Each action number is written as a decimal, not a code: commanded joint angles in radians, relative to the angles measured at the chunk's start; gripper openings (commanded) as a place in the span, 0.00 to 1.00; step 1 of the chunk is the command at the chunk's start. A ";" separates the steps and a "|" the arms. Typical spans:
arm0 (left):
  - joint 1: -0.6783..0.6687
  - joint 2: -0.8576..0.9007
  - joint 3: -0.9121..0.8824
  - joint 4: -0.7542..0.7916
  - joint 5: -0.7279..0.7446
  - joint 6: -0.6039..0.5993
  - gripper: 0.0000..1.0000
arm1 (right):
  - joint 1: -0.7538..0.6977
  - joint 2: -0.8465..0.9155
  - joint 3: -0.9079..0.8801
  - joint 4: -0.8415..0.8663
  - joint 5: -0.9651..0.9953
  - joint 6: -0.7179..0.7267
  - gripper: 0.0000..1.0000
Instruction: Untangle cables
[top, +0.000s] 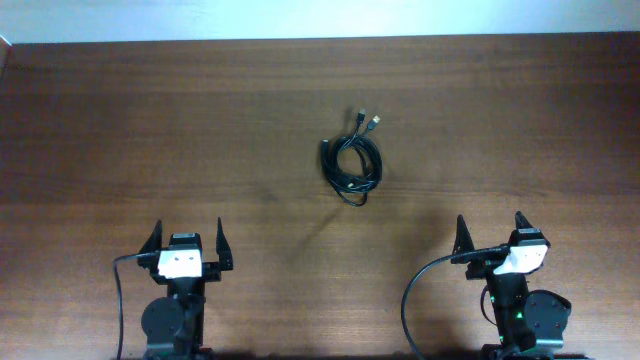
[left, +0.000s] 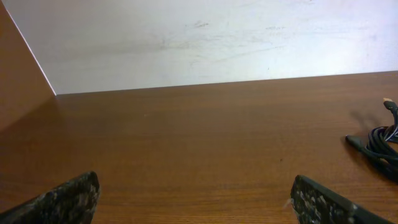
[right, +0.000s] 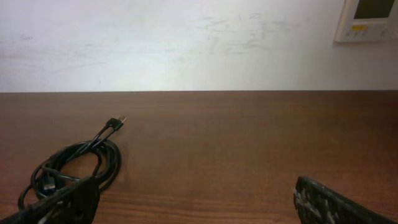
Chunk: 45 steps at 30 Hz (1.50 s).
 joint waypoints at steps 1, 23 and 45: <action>0.000 -0.008 -0.002 -0.004 -0.015 0.010 0.99 | -0.006 -0.009 -0.005 -0.008 0.009 0.007 0.99; 0.000 -0.008 -0.002 -0.004 -0.015 0.010 0.99 | -0.006 -0.009 -0.005 -0.008 0.009 0.007 0.98; 0.000 -0.008 0.037 0.034 0.728 -0.113 0.99 | -0.004 0.000 -0.005 0.009 -0.513 0.327 0.99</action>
